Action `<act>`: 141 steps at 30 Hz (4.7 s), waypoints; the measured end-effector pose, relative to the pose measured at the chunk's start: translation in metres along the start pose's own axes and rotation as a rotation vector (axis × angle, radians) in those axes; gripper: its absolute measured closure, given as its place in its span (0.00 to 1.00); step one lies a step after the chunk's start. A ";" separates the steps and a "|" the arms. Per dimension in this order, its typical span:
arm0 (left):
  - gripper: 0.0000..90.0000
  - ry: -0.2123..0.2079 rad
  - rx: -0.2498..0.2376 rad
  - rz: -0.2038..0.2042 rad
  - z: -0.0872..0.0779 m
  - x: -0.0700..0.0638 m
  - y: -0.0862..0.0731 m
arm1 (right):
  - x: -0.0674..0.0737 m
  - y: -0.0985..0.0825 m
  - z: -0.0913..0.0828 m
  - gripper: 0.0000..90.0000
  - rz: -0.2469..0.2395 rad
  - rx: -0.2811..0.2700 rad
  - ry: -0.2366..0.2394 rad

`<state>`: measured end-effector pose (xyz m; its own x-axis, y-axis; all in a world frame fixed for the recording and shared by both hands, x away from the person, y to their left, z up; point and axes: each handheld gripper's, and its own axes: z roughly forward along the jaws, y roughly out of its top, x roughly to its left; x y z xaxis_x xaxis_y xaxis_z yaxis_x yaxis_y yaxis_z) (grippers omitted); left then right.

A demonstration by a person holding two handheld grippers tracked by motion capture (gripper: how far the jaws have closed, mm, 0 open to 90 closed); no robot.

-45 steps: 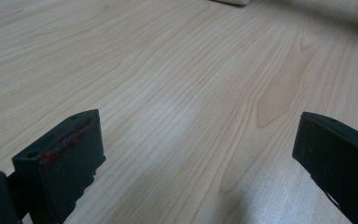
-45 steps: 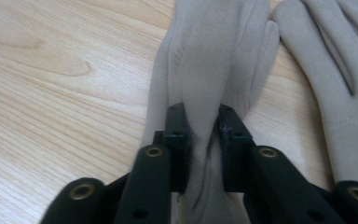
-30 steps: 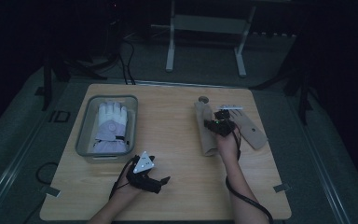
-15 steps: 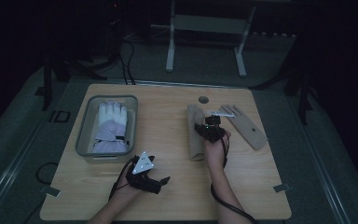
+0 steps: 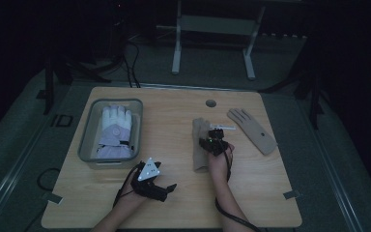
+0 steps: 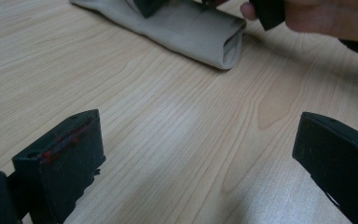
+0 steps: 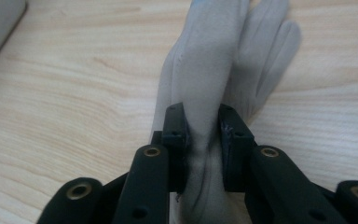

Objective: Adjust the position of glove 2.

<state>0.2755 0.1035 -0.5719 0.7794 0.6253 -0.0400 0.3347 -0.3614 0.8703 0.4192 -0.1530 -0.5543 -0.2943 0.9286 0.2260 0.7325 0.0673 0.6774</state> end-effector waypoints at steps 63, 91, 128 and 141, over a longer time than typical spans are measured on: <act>0.02 -0.020 -0.003 -0.019 0.001 0.002 -0.001 | -0.196 0.051 -0.030 0.71 -0.149 0.041 -0.197; 0.02 -0.014 -0.011 -0.007 -0.001 0.000 0.000 | -0.144 -0.003 -0.082 0.92 0.060 -0.061 -0.276; 0.02 -0.017 -0.007 -0.012 0.001 0.000 -0.002 | -0.178 -0.018 -0.077 0.74 -0.384 -0.006 -0.017; 0.02 -0.018 -0.009 -0.017 0.001 0.001 -0.001 | -0.151 -0.017 -0.079 0.91 -0.174 -0.040 -0.161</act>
<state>0.2759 0.1038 -0.5736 0.7834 0.6182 -0.0634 0.3431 -0.3451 0.8736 0.4028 -0.3235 -0.5451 -0.3102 0.9506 -0.0088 0.6531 0.2198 0.7247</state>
